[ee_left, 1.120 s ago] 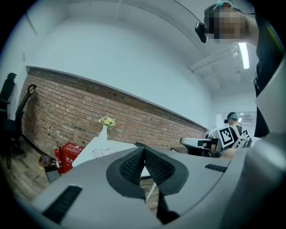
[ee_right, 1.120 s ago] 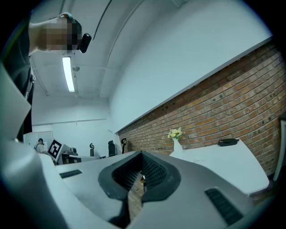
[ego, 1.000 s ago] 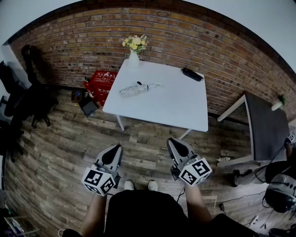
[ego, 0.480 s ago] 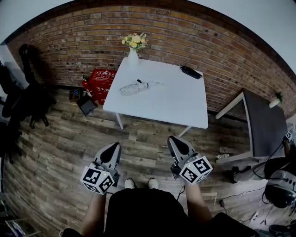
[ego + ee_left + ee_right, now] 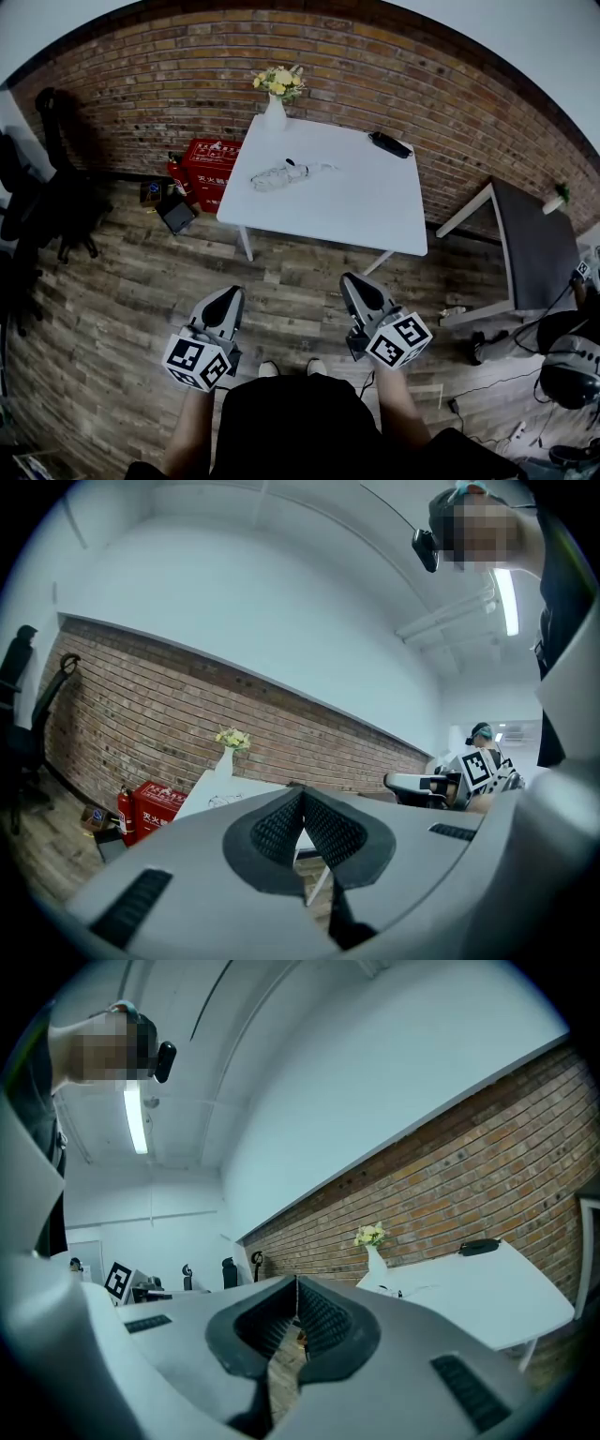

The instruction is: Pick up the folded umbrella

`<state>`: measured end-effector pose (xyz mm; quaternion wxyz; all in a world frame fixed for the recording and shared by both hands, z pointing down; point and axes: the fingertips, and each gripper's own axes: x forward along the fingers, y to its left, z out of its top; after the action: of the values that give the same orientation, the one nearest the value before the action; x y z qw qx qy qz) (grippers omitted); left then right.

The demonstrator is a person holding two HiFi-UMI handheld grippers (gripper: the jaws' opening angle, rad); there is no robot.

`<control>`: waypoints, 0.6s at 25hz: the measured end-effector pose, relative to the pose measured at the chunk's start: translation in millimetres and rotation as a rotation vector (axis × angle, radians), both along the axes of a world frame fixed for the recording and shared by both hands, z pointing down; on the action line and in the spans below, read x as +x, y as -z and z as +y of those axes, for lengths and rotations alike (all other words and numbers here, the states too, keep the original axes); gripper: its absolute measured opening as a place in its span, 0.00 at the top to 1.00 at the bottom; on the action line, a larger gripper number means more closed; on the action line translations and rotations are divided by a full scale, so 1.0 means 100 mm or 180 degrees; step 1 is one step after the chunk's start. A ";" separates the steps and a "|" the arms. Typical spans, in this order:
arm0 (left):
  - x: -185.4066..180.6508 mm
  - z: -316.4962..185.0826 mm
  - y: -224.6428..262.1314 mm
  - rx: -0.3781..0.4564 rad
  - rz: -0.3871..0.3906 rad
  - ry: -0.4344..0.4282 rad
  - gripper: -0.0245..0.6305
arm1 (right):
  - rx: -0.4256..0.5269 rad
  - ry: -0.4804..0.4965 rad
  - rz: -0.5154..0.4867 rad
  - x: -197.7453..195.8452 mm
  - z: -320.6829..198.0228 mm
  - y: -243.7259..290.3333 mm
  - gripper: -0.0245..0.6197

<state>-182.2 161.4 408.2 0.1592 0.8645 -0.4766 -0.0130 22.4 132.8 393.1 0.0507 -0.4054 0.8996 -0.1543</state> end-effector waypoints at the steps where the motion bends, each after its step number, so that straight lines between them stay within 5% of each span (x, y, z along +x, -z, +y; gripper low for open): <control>1: -0.05 0.01 -0.01 0.0002 0.0002 -0.0006 0.94 | 0.0005 0.0003 0.0017 -0.05 0.02 -0.01 0.93; 15: -0.48 0.16 -0.12 -0.0058 0.0055 -0.0079 0.94 | 0.0000 -0.0105 0.0123 -0.40 0.21 -0.03 0.93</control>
<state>-230.2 177.8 420.2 0.1714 0.8686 -0.4646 -0.0141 -17.3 153.5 396.2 0.0358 -0.4231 0.8936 -0.1456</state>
